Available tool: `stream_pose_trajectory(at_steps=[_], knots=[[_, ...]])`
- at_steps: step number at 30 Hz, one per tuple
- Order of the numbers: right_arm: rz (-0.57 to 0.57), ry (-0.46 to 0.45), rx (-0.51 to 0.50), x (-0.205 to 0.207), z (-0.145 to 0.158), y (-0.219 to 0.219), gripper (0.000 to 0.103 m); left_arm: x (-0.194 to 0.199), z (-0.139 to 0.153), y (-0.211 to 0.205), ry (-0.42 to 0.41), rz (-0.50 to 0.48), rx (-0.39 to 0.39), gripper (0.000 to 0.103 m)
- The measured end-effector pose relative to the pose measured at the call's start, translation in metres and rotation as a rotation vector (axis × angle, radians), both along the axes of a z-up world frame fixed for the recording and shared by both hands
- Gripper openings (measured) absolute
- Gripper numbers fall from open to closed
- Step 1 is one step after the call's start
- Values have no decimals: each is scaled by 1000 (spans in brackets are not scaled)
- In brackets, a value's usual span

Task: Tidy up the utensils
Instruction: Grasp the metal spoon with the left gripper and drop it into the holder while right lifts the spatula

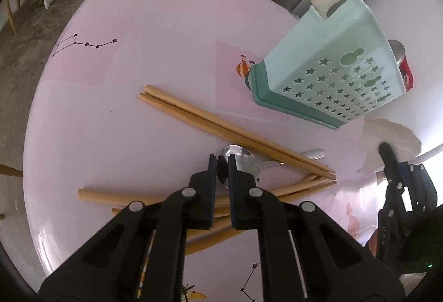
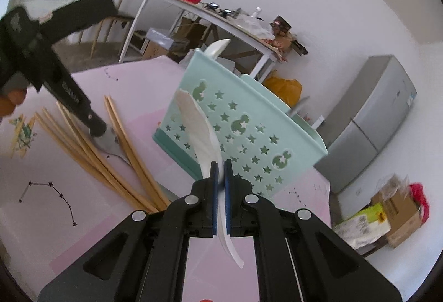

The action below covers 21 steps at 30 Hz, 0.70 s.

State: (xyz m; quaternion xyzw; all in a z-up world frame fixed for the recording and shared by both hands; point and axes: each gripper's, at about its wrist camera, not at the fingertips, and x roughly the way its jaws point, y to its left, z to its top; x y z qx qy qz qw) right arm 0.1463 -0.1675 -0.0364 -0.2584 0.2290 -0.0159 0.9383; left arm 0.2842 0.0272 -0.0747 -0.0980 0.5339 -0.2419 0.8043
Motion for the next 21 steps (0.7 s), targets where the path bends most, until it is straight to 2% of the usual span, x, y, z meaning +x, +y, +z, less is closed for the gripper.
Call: stream_pose_trajectory(at_steps=[6, 10, 16, 19, 21], knots=[[-30, 6, 52, -3, -1, -8, 4, -11, 14, -4, -91, 2, 54, 6], [-47, 2, 84, -7, 3, -11, 4, -29, 39, -6, -214, -19, 117, 4], [-73, -20, 124, -12, 14, -13, 4, -72, 81, -7, -450, -54, 235, 0], [-84, -25, 151, -14, 19, -16, 4, -88, 101, -7, -544, -49, 268, 1], [-91, -28, 162, -15, 21, -18, 4, -95, 115, -2, -589, -38, 263, 1]])
